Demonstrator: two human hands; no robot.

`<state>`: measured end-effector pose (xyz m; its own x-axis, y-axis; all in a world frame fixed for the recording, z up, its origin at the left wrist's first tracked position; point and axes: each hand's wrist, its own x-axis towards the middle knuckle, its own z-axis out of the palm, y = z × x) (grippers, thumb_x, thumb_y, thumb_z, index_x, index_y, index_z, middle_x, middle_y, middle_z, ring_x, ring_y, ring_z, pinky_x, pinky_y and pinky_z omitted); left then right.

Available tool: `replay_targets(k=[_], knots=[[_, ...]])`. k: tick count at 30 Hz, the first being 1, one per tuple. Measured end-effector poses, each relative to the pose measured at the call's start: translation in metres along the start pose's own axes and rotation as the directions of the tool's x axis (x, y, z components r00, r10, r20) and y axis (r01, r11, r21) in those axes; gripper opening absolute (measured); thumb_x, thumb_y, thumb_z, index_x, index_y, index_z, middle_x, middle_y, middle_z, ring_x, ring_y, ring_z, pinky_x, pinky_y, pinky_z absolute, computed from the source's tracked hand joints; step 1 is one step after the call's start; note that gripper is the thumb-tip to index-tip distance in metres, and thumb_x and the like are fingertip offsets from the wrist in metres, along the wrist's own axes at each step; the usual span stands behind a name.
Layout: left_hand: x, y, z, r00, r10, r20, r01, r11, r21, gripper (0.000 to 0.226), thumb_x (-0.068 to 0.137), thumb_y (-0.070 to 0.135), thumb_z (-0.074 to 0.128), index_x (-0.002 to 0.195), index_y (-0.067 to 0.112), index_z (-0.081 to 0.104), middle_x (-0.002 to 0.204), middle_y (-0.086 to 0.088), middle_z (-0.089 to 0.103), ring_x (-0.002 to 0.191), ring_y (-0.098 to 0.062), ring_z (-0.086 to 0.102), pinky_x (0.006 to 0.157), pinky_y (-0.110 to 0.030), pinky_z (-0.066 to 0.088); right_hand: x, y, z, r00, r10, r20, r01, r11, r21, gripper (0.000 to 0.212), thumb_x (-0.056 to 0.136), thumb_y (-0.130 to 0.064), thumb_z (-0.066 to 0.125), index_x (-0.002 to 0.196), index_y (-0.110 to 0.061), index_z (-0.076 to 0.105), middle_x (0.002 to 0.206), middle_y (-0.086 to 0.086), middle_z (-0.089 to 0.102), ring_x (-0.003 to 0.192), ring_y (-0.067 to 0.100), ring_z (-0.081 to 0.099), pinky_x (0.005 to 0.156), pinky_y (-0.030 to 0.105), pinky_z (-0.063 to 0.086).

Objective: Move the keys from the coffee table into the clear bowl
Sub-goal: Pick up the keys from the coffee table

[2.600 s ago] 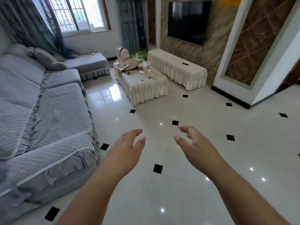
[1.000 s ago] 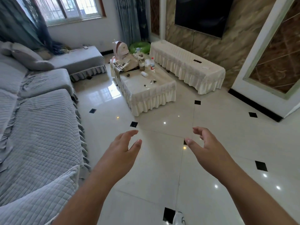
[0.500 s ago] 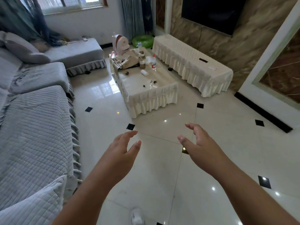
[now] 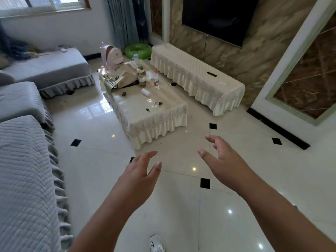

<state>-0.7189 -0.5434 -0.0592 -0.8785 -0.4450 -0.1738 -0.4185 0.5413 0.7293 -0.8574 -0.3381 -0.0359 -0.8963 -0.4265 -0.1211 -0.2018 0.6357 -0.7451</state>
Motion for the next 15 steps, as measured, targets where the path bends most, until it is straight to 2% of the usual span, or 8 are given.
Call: replay_targets(k=[4,9,15], knots=[[0.050,-0.011,-0.017,1.000,0.025,0.015,-0.025,1.000,-0.001,0.047,0.088,0.064,0.040,0.133,0.050,0.042,0.138,0.019,0.046,0.111,-0.001,0.048,0.099,-0.033,0.039,0.038,-0.015,0.014,0.999,-0.004,-0.055,0.005,1.000,0.023,0.055,0.092,-0.052,0.053,0.143,-0.034,0.038,0.149,-0.013,0.039,0.132,0.003,0.038,0.096,0.025,0.030],[0.089,-0.021,-0.031,0.999,0.045,0.028,-0.042,0.996,-0.079,0.045,0.085,0.065,0.042,0.128,0.054,0.044,0.132,0.023,0.048,0.119,0.002,0.046,0.097,-0.028,0.038,0.071,-0.024,0.032,0.999,0.024,-0.034,-0.023,1.000,0.018,0.057,0.092,-0.052,0.054,0.144,-0.035,0.034,0.151,-0.012,0.036,0.135,0.004,0.036,0.098,0.024,0.029],[0.143,-0.027,-0.040,0.999,0.009,0.030,-0.007,0.998,-0.069,0.053,0.081,0.071,0.038,0.131,0.053,0.043,0.137,0.020,0.047,0.123,0.000,0.045,0.102,-0.033,0.040,0.128,-0.030,0.044,1.000,0.013,-0.003,-0.013,1.000,-0.003,0.056,0.091,-0.055,0.052,0.142,-0.037,0.035,0.151,-0.013,0.036,0.134,0.007,0.037,0.096,0.027,0.031]])
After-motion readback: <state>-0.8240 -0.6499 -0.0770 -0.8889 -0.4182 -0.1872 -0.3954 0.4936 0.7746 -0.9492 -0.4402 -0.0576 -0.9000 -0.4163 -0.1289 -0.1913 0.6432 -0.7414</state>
